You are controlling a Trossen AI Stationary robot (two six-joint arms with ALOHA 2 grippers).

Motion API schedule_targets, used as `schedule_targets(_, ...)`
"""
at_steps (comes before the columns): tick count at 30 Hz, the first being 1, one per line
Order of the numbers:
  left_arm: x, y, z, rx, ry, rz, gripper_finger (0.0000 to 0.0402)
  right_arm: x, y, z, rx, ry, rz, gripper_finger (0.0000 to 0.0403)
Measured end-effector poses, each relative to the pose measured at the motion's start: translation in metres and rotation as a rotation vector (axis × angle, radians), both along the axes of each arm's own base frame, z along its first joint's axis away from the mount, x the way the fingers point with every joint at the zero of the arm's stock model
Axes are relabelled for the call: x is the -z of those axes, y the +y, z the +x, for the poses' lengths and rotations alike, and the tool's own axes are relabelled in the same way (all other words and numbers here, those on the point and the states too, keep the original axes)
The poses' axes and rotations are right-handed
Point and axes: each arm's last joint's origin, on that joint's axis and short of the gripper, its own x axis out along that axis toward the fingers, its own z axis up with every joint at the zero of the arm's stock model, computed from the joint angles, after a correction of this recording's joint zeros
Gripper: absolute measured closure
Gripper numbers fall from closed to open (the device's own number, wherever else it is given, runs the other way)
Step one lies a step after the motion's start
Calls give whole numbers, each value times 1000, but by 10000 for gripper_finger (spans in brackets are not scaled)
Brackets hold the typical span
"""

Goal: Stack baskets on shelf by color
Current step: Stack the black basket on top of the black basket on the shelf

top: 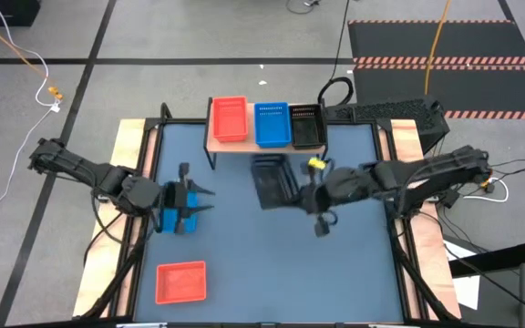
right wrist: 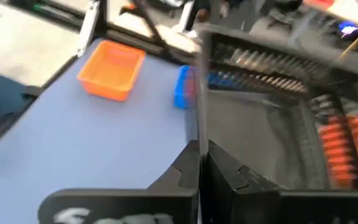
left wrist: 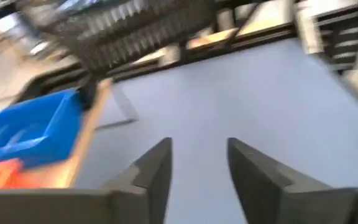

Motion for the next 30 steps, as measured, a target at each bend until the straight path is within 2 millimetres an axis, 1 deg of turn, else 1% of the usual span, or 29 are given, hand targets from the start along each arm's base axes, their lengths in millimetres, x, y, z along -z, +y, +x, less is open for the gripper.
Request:
schedule_targets(4, -3, 10, -14, -137, -10, -61, 187, -16, -11, -17, 75, -69, -102, 401)
schedule_targets(6, -3, 13, -17, -178, -15, -99, 171, -18, -20, -24, 126, -48, -185, 402)
schedule_targets(8, -1, 14, -18, -196, 3, -106, 165, -16, -34, -27, 169, -5, -244, 402)
schedule_targets(10, 0, 13, -16, -199, 10, -118, 164, -12, -48, -28, 215, 50, -277, 402)
schedule_targets(14, 8, 9, -6, -205, 54, -102, 173, -6, -82, -27, 385, 124, -344, 402)
schedule_targets(16, 12, 7, 1, -211, 77, -91, 180, -4, -97, -27, 416, 151, -355, 401)
schedule_targets(18, 17, 6, 8, -220, 102, -78, 187, -3, -109, -27, 371, 162, -341, 401)
schedule_targets(20, 24, 4, 15, -229, 133, -62, 193, -1, -119, -30, 324, 181, -324, 400)
schedule_targets(25, 37, 2, 28, -260, 190, -58, 201, 5, -141, -41, 387, 269, -301, 400)
schedule_targets(28, 43, 3, 32, -358, 193, -97, 201, 10, -151, -48, 413, 342, -299, 400)
schedule_targets(30, 47, 4, 31, -432, 208, -114, 201, 12, -156, -53, 413, 384, -273, 400)
